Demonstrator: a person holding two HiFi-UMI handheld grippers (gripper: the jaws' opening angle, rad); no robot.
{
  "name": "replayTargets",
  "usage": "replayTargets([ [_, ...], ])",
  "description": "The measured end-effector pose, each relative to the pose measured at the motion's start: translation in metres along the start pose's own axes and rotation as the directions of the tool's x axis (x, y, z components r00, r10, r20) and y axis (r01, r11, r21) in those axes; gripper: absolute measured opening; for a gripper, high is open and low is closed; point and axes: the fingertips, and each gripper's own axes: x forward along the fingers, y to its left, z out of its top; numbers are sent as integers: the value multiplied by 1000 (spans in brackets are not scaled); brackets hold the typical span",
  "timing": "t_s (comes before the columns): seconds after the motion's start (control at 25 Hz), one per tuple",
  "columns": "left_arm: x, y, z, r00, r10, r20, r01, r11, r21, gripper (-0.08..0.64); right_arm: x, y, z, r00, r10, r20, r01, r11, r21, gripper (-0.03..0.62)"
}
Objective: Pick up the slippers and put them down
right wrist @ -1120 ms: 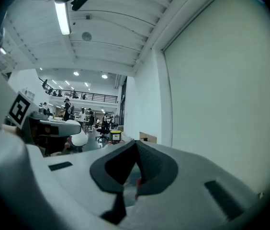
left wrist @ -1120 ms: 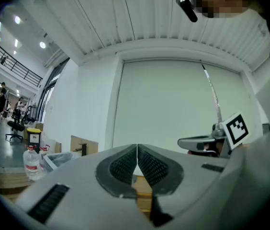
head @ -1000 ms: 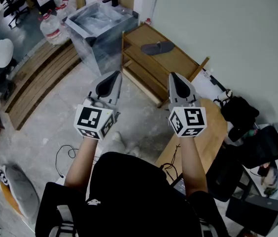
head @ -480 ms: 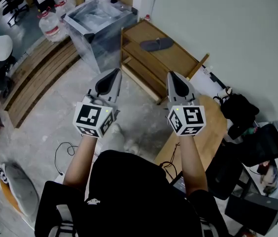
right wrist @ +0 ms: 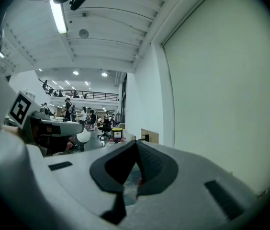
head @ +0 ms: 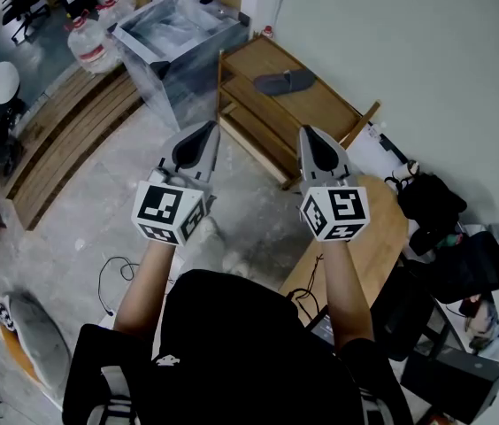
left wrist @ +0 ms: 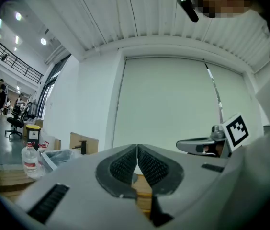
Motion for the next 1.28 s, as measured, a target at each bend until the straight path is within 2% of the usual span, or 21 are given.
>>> replayTargets([
  [0.24, 29, 30, 3, 1000, -12, 9, 13, 999, -51, 6, 43, -4, -1, 1000, 3, -12, -3, 1000, -10, -8],
  [0.68, 78, 103, 7, 999, -33, -5, 33, 998, -52, 6, 129, -7, 8, 999, -15, -28, 15, 1000, -22, -8],
  [0.92, 88, 131, 5, 997, -74, -15, 72, 993, -91, 6, 160, 0, 2, 998, -44, -49, 43, 999, -22, -8],
  [1.28, 101, 149, -8, 993, -114, -35, 110, 989, -99, 6, 179, -7, -17, 993, -84, -81, 83, 996, -13, -8],
])
